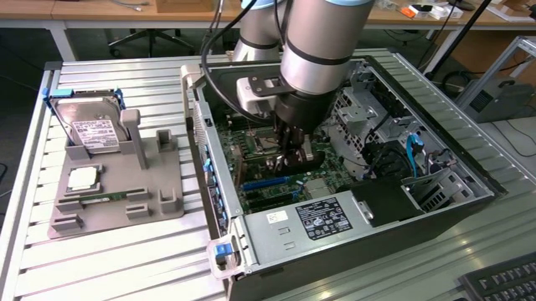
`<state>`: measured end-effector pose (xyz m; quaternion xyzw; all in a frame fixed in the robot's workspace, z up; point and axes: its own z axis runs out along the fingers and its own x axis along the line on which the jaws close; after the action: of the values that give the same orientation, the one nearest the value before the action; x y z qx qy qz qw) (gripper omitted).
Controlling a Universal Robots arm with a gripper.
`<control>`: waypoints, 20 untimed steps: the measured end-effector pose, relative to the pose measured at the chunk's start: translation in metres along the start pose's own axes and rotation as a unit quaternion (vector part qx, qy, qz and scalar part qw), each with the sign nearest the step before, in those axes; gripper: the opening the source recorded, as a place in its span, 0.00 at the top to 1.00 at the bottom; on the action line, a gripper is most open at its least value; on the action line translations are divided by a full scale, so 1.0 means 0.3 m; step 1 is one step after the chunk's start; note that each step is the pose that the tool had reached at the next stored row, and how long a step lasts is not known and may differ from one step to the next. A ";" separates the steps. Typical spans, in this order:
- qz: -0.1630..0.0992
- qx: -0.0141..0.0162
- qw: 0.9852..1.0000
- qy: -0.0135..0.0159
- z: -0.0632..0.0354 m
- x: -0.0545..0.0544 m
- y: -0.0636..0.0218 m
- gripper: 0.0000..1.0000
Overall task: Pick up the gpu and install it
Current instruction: 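Insert the gpu into the slot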
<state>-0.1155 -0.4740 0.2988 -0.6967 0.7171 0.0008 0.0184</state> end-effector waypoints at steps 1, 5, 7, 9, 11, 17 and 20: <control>0.003 0.000 1.000 0.000 0.001 -0.001 0.001 0.73; 0.015 0.000 1.000 0.000 0.002 -0.002 0.005 0.73; 0.015 0.000 1.000 0.000 0.004 -0.003 0.014 0.73; 0.015 0.000 1.000 0.000 0.004 -0.003 0.019 0.73; 0.015 0.000 1.000 0.000 0.005 -0.003 0.025 0.73; 0.015 0.000 1.000 0.000 0.009 -0.004 0.027 0.73; 0.015 0.000 1.000 0.000 0.010 -0.005 0.028 0.73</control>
<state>-0.1236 -0.4722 0.2955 -0.6859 0.7275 0.0005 0.0185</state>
